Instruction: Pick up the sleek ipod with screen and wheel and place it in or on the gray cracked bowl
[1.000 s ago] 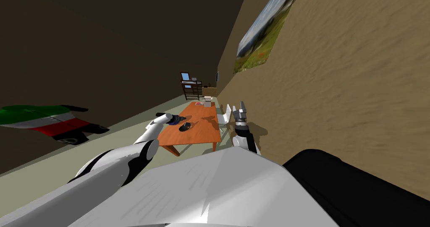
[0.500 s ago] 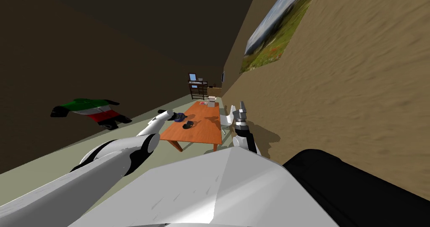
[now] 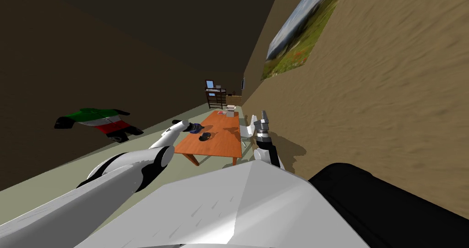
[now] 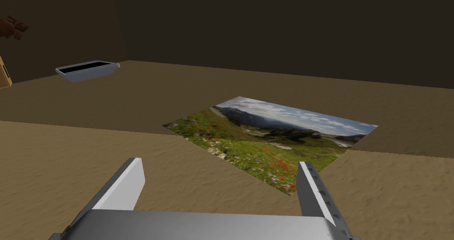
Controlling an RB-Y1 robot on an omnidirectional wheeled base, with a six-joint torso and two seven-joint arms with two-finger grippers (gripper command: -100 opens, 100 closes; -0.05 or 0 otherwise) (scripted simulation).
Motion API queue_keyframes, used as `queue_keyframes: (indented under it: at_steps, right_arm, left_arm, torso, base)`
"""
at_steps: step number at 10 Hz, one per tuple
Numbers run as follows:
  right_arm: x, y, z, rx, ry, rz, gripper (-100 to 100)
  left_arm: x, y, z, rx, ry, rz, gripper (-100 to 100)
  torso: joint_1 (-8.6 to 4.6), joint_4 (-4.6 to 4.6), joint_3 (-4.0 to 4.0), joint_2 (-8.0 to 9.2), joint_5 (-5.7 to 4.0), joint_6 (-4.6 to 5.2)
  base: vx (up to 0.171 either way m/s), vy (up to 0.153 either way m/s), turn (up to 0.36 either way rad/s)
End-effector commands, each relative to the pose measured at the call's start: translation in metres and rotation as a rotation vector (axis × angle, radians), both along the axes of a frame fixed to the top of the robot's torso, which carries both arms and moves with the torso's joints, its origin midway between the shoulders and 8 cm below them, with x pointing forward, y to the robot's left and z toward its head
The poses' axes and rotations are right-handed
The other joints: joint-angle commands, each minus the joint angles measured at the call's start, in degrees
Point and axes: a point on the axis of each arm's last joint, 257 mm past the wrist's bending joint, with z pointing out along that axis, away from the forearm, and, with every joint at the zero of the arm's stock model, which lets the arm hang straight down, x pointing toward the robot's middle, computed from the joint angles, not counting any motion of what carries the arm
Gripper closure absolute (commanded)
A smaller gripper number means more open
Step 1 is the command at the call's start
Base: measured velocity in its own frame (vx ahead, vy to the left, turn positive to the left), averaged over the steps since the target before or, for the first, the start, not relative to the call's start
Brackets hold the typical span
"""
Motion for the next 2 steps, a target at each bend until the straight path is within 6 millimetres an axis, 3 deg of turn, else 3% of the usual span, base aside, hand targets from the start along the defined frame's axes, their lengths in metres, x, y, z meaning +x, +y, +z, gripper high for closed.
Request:
queue_keyframes:
  at_steps: [1, 2]
  right_arm:
    - [0.0000, 0.0000, 0.0000, 0.000, 0.000, 0.000, 0]
    - [0.0000, 0.0000, 0.0000, 0.000, 0.000, 0.000, 0]
  left_arm:
    - [0.0000, 0.0000, 0.0000, 0.000, 0.000, 0.000, 0]
    - [0.0000, 0.0000, 0.0000, 0.000, 0.000, 0.000, 0]
  torso:
    - [0.00, 0.00, 0.00, 0.00, 0.00, 0.00]
    - [0.00, 0.00, 0.00, 0.00, 0.00, 0.00]
  base:
    - [0.000, 0.000, 0.000]
    - [0.000, 0.000, 0.000]
